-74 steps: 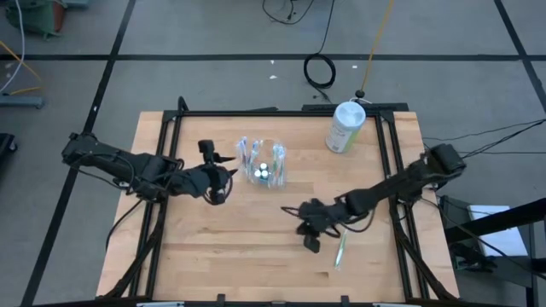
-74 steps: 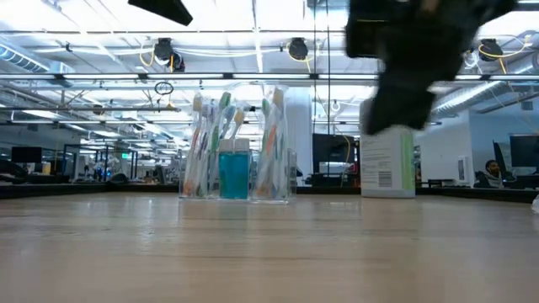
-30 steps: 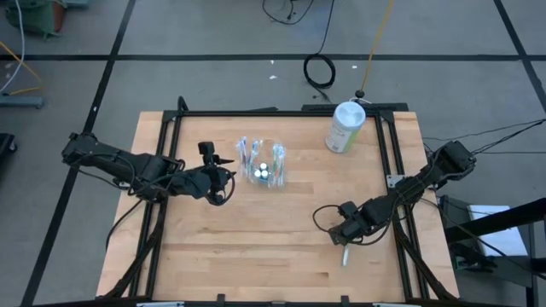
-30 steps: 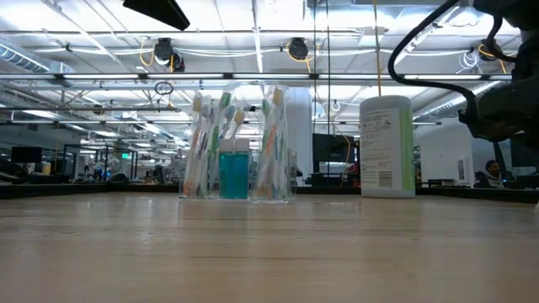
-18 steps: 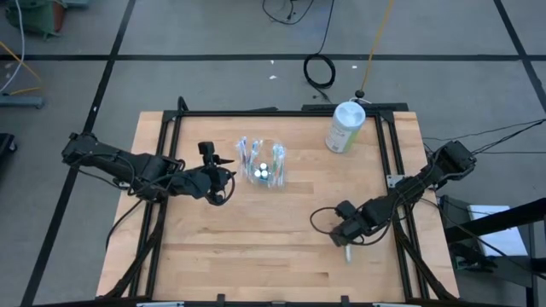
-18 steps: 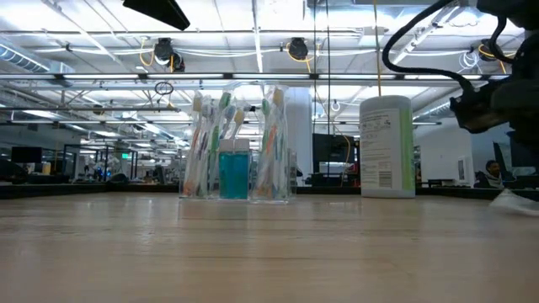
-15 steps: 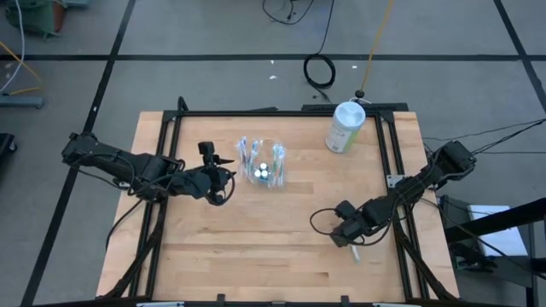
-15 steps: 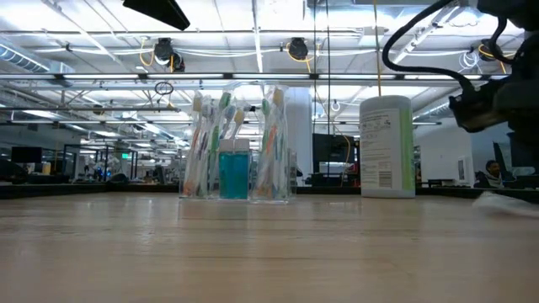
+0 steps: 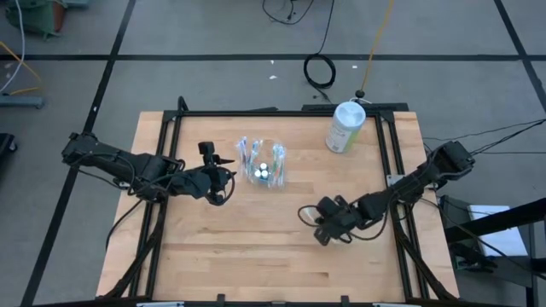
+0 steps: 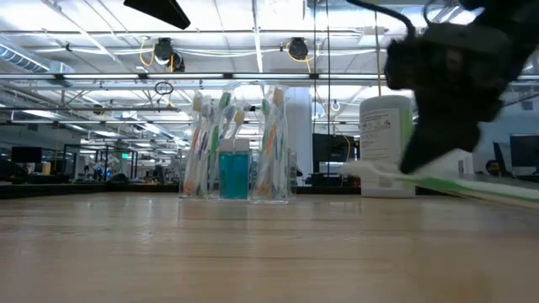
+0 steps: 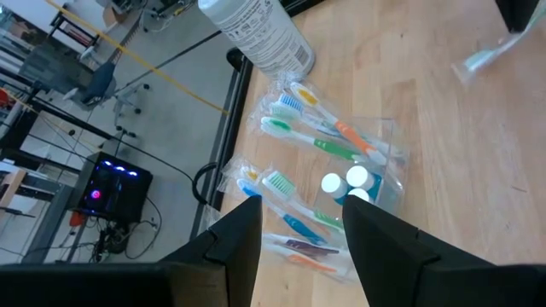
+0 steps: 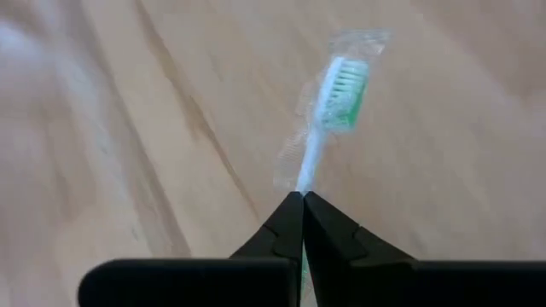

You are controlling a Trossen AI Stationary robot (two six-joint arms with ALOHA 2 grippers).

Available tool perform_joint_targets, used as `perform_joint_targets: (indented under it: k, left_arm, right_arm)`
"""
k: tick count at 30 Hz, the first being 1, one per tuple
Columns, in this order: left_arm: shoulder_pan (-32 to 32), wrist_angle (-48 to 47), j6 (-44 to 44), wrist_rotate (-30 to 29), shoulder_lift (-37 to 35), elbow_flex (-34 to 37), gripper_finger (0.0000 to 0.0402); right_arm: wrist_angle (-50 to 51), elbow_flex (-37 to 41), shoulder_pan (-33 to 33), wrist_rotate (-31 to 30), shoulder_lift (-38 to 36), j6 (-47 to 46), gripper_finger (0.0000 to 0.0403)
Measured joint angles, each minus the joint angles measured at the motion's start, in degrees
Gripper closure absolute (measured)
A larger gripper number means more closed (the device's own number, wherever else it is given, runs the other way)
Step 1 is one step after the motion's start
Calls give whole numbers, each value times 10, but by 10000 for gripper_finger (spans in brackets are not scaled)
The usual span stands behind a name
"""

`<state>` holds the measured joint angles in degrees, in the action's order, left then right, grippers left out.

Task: Pick & Place toothbrushing station
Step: Put the green toothbrush into the transparent organizer

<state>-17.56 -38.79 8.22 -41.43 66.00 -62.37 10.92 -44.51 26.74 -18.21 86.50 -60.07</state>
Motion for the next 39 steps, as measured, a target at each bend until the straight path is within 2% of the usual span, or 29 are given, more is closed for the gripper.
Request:
perform_joint_targets:
  k: [11,20,25,30,39]
  left_arm:
    - [0,0,-7,0,0,0,231]
    - [0,0,-6,0,0,0,231]
    - [0,0,-6,0,0,0,231]
    - [0,0,-6,0,0,0,231]
    - [0,0,-5,0,0,0,231]
  right_arm:
    - [-249,-1,-89,-13,-1,263,402]
    - [-514,-1,-151,17,-1,491,402]
    - [-602,-1,-195,15,-1,616,403]
    - [-615,-2,-239,15,-1,644,403]
    - [-628,-2,-278,15,67,653,403]
